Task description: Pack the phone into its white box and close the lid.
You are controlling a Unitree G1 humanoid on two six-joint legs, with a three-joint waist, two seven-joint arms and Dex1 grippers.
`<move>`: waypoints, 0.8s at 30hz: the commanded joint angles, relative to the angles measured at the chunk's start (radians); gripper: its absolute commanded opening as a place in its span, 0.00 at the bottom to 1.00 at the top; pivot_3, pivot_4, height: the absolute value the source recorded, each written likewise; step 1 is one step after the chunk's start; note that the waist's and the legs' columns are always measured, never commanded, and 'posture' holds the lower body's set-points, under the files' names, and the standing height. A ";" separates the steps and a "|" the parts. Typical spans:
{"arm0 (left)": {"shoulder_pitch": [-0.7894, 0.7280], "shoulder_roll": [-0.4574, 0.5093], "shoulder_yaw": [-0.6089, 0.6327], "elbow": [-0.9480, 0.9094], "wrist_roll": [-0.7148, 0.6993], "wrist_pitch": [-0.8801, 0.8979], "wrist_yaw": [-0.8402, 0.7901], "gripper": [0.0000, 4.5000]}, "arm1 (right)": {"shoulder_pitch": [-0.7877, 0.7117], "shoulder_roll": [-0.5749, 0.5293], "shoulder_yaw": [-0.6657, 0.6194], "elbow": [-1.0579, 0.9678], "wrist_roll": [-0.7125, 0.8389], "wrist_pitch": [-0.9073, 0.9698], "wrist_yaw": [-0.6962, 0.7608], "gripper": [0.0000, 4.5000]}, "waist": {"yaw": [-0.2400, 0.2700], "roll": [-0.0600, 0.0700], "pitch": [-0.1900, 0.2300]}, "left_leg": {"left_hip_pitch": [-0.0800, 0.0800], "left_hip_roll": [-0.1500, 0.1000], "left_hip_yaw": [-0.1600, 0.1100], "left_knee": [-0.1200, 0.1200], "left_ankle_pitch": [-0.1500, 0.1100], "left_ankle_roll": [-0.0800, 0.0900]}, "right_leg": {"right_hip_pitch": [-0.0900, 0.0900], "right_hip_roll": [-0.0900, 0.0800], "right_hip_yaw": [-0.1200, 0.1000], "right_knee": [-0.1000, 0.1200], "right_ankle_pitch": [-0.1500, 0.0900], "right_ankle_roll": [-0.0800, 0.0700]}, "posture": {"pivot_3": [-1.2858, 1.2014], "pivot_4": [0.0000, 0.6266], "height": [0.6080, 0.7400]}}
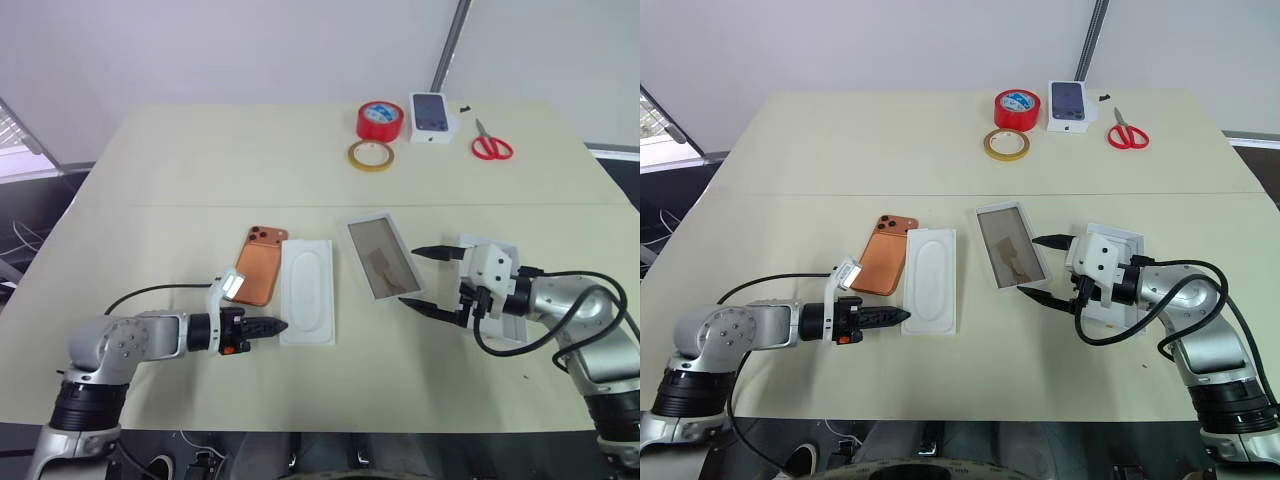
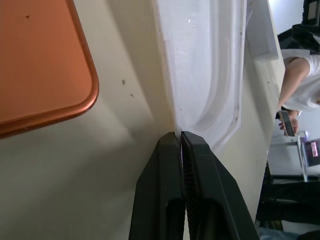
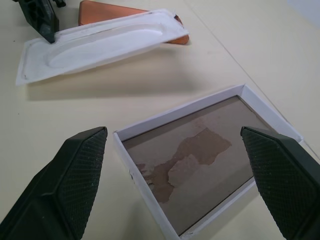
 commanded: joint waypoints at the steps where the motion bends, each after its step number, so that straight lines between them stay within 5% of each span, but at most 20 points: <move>1: 0.006 -0.041 0.058 0.042 -0.034 0.076 0.055 0.01 | -0.012 0.006 -0.007 -0.019 -0.008 -0.030 -0.005 1.00 | 0.000 0.000 0.000 | 0.000 0.000 0.000 0.000 0.000 0.000 | 0.000 0.000 0.000 0.000 0.000 0.000 | 0.52 0.24 1.00; 9: -0.148 -0.148 0.291 0.144 -0.181 0.277 0.163 0.01 | -0.030 -0.007 0.088 0.046 -0.094 -0.130 0.061 1.00 | 0.000 -0.003 0.002 | -0.001 0.000 0.000 0.001 0.000 0.000 | -0.001 0.000 0.000 0.001 0.000 0.000 | 0.52 0.24 1.00; 17: -0.184 -0.178 0.334 0.205 -0.254 0.301 0.251 0.01 | -0.191 0.000 0.220 0.276 -0.225 -0.286 0.156 1.00 | -0.012 -0.004 0.002 | -0.001 0.000 0.000 0.002 0.003 -0.004 | -0.002 0.001 0.000 0.002 0.000 0.001 | 0.52 0.24 1.00; 20: -0.199 -0.195 0.390 0.223 -0.282 0.301 0.280 0.00 | -0.235 0.006 0.258 0.343 -0.245 -0.296 0.197 0.81 | -0.015 -0.004 0.003 | -0.001 0.000 0.000 0.002 0.003 -0.005 | -0.002 0.001 0.000 0.002 0.000 0.001 | 0.52 0.24 1.00; 24: -0.196 -0.207 0.403 0.206 -0.317 0.298 0.317 0.00 | -0.268 0.027 0.288 0.376 -0.248 -0.305 0.224 0.37 | -0.022 -0.005 0.003 | -0.001 0.000 -0.001 0.002 0.003 -0.006 | -0.001 0.001 0.000 0.002 0.000 0.001 | 0.52 0.24 1.00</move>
